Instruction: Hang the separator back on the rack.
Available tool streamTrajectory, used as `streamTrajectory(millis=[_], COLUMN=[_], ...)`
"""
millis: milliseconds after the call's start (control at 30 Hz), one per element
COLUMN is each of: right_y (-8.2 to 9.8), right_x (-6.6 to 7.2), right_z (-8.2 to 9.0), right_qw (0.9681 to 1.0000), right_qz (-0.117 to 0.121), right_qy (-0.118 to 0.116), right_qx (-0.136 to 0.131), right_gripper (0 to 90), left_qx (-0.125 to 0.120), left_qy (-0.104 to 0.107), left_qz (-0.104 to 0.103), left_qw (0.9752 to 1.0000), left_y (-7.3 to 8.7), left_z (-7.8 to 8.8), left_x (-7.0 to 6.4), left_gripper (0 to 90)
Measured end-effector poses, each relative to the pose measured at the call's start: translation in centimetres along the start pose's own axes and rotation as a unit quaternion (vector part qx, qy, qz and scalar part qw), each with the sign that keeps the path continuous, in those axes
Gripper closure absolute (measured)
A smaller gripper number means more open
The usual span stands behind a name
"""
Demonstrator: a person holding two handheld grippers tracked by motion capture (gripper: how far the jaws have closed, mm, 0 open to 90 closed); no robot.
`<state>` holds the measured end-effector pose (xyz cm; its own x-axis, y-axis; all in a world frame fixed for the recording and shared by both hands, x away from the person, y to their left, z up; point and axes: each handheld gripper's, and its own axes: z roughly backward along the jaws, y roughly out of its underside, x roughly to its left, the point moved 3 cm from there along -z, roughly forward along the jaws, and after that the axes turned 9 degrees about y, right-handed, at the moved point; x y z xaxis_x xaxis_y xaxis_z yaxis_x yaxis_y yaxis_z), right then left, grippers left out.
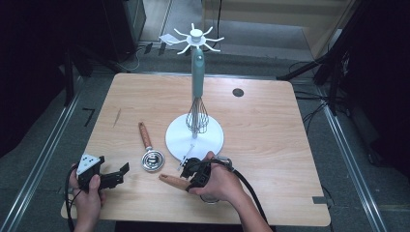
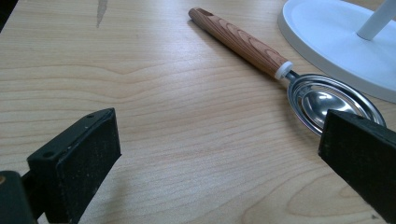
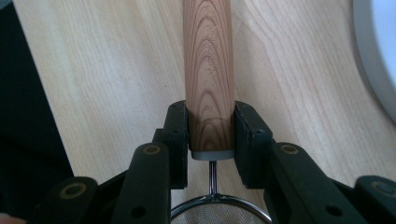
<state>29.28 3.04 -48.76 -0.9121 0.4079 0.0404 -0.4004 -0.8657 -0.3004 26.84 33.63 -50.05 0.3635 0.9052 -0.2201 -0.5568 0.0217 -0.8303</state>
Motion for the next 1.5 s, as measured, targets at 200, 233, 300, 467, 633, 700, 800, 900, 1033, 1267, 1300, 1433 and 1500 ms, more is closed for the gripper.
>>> streamTrajectory(millis=[200,233,300,467,633,700,800,900,1033,1267,1300,1433,1500], right_y=[0.7,1.0,1.4,2.5,4.3,4.9,5.8,6.5,7.2,8.4,8.4,9.3,9.4], right_x=[-0.3,-0.4,-0.6,-1.2,-2.3,-2.7,-3.2,-3.7,-4.1,-5.2,-5.2,-6.0,-6.1], right_z=[1.2,2.0,2.7,4.0,4.9,4.8,4.6,4.4,4.4,4.6,4.6,4.8,4.9], right_qw=[0.9994,0.9986,0.9975,0.9946,0.99,0.9885,0.9856,0.9832,0.9787,0.9684,0.9684,0.9582,0.9564], right_qz=[-0.005,-0.017,-0.024,-0.045,-0.08,-0.09,-0.109,-0.122,-0.135,-0.168,-0.168,-0.196,-0.199], right_qy=[0.014,0.014,0.015,0.022,0.035,0.037,0.04,0.043,0.06,0.079,0.079,0.091,0.093], right_qx=[-0.03,-0.048,-0.064,-0.091,-0.111,-0.116,-0.123,-0.129,-0.142,-0.167,-0.167,-0.188,-0.192], right_gripper=[70.6,70.6,70.6,70.7,70.7,70.7,70.7,70.7,70.7,70.7,70.7,70.6,70.6], left_qx=[-0.001,0.0,0.0,-0.001,-0.003,-0.004,-0.003,-0.003,-0.004,-0.003,-0.003,-0.003,-0.003], left_qy=[0.0,-0.001,-0.002,-0.002,-0.002,-0.001,-0.001,-0.001,-0.001,-0.001,-0.001,-0.001,-0.001], left_qz=[0.001,-0.002,-0.003,-0.001,0.0,0.0,-0.001,-0.001,0.0,0.0,-0.001,-0.002,-0.001], left_qw=[1.0,1.0,1.0,1.0,1.0,1.0,1.0,1.0,1.0,1.0,1.0,1.0,1.0], left_y=[0.0,0.0,0.0,0.0,0.0,0.0,0.0,0.0,0.0,0.0,0.0,0.0,0.0], left_z=[0.0,0.0,0.0,0.0,0.0,0.0,0.0,0.0,0.0,0.0,0.0,0.0,0.0], left_x=[0.0,0.0,0.0,0.0,0.0,0.0,0.0,-0.1,0.0,-0.1,-0.1,-0.1,-0.1], left_gripper=[0.0,0.0,0.0,0.0,0.0,0.0,0.0,0.0,0.0,0.0,0.0,0.0,0.0])
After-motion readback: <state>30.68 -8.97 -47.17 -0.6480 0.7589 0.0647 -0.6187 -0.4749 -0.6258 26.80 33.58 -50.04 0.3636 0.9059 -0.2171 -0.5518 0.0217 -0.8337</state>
